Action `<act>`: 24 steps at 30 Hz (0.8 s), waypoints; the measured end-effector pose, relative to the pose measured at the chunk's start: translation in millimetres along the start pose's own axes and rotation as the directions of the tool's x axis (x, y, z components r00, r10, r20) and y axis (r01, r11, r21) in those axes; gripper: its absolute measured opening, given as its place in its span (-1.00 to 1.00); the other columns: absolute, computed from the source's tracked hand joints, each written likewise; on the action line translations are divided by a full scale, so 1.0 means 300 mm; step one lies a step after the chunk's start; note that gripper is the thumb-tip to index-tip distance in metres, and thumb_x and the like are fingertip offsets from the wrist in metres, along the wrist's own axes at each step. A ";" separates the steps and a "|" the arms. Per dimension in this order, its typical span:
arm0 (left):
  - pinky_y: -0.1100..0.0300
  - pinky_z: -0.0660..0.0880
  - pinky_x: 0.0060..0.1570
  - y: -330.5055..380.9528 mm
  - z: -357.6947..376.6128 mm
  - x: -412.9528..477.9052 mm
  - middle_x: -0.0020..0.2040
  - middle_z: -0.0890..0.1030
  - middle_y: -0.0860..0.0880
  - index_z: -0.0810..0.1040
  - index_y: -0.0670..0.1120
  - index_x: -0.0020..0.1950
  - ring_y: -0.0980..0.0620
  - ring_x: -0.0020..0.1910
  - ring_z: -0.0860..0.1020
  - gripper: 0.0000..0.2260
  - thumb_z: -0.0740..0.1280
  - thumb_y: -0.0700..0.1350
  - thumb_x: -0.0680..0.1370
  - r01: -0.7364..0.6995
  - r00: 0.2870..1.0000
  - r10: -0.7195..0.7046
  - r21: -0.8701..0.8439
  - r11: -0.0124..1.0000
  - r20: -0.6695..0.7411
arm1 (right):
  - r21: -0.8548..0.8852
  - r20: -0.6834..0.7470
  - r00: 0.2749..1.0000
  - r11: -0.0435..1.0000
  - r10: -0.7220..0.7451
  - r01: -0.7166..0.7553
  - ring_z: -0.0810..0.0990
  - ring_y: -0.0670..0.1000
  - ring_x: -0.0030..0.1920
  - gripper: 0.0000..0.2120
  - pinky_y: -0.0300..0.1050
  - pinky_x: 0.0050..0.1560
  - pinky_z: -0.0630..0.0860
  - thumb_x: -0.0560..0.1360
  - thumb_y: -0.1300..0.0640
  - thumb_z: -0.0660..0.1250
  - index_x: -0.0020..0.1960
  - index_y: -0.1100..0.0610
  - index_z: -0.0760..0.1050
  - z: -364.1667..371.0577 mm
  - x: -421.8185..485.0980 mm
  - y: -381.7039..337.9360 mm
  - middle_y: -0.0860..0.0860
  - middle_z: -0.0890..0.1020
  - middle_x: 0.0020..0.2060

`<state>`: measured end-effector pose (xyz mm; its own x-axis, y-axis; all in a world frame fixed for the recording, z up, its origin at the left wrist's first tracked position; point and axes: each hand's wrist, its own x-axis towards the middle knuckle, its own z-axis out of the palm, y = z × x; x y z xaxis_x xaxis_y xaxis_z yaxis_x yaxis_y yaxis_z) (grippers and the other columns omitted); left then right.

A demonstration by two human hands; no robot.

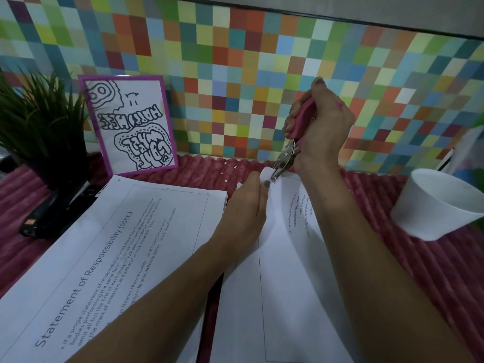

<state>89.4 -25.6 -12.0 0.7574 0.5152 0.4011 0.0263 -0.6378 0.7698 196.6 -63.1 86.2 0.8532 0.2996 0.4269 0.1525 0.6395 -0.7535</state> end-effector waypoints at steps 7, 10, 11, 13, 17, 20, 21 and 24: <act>0.13 0.36 -0.28 -0.006 0.005 0.005 -0.30 0.41 0.04 0.35 -0.05 -0.12 0.06 -0.31 0.39 -0.79 0.05 -0.04 0.67 -0.003 0.998 -0.001 -0.061 0.998 -0.057 | -0.109 0.161 0.963 0.973 0.218 -0.203 0.49 0.11 -0.45 -0.66 -0.11 -0.39 0.46 0.24 0.23 0.19 -0.04 0.30 0.53 -0.016 0.025 -0.022 0.15 0.55 -0.35; 0.28 0.24 -0.38 -0.008 0.003 0.006 -0.37 0.32 0.08 0.25 0.07 -0.24 0.13 -0.38 0.29 -0.74 0.07 -0.06 0.67 0.011 0.996 -0.017 -0.079 0.997 -0.082 | -0.155 0.155 0.965 0.970 0.212 -0.188 0.51 0.12 -0.44 -0.68 -0.10 -0.39 0.48 0.21 0.25 0.18 -0.08 0.27 0.53 -0.003 0.018 -0.013 0.14 0.55 -0.36; 0.30 0.23 -0.40 -0.010 0.003 0.007 -0.37 0.31 0.08 0.23 0.08 -0.25 0.13 -0.39 0.27 -0.72 0.07 -0.06 0.67 0.012 0.996 -0.020 -0.084 0.996 -0.086 | -0.170 0.144 0.969 0.969 0.202 -0.177 0.51 0.12 -0.45 -0.68 -0.10 -0.40 0.49 0.21 0.26 0.18 -0.08 0.27 0.54 0.000 0.016 -0.013 0.13 0.55 -0.37; 0.32 0.25 -0.41 -0.010 0.000 0.010 -0.38 0.30 0.08 0.22 0.08 -0.26 0.13 -0.40 0.27 -0.72 0.07 -0.06 0.67 0.026 0.995 -0.035 -0.095 0.995 -0.094 | -0.214 0.125 0.976 0.966 0.177 -0.147 0.50 0.11 -0.48 -0.69 -0.11 -0.40 0.49 0.21 0.27 0.18 -0.09 0.26 0.54 -0.002 0.021 -0.018 0.11 0.56 -0.40; 0.37 0.27 -0.40 -0.011 -0.004 0.011 -0.37 0.31 0.08 0.23 0.07 -0.24 0.14 -0.40 0.29 -0.73 0.07 -0.07 0.67 0.023 0.996 -0.033 -0.126 0.992 -0.080 | -0.223 0.084 0.986 0.967 0.146 -0.124 0.46 0.09 -0.51 -0.72 -0.16 -0.47 0.43 0.21 0.26 0.18 -0.12 0.26 0.53 -0.036 0.048 -0.052 0.10 0.54 -0.43; 0.33 0.36 -0.31 -0.023 -0.004 0.014 -0.28 0.45 -0.02 0.35 -0.02 -0.12 0.09 -0.31 0.41 -0.80 0.06 -0.05 0.67 0.048 0.996 -0.059 -0.162 0.986 -0.063 | -0.222 0.036 0.990 0.967 0.134 -0.123 0.42 0.08 -0.53 -0.75 -0.18 -0.50 0.37 0.24 0.25 0.18 -0.14 0.27 0.52 -0.070 0.063 -0.062 0.12 0.52 -0.44; 0.31 0.40 -0.27 -0.027 -0.003 0.016 -0.23 0.50 -0.06 0.38 -0.07 -0.08 0.06 -0.26 0.46 -0.80 0.06 -0.05 0.67 0.064 0.995 -0.076 -0.175 0.983 -0.064 | -0.222 0.030 0.991 0.968 0.129 -0.119 0.42 0.07 -0.53 -0.77 -0.18 -0.50 0.35 0.26 0.25 0.18 -0.14 0.28 0.52 -0.078 0.064 -0.063 0.12 0.52 -0.44; 0.38 0.35 -0.29 -0.031 -0.004 0.020 -0.29 0.42 0.02 0.32 0.00 -0.17 0.12 -0.29 0.41 -0.78 0.07 -0.06 0.66 0.074 0.991 -0.091 -0.177 0.981 -0.093 | -0.210 0.010 0.994 0.972 0.108 -0.104 0.40 0.07 -0.53 -0.83 -0.19 -0.51 0.34 0.37 0.30 0.15 -0.16 0.28 0.51 -0.089 0.063 -0.071 0.13 0.50 -0.44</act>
<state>92.9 -16.1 -16.2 0.6876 0.6226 0.3736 -0.0335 -0.4867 0.8729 222.8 -90.0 97.1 0.8595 0.3744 0.3480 0.1645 0.4421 -0.8818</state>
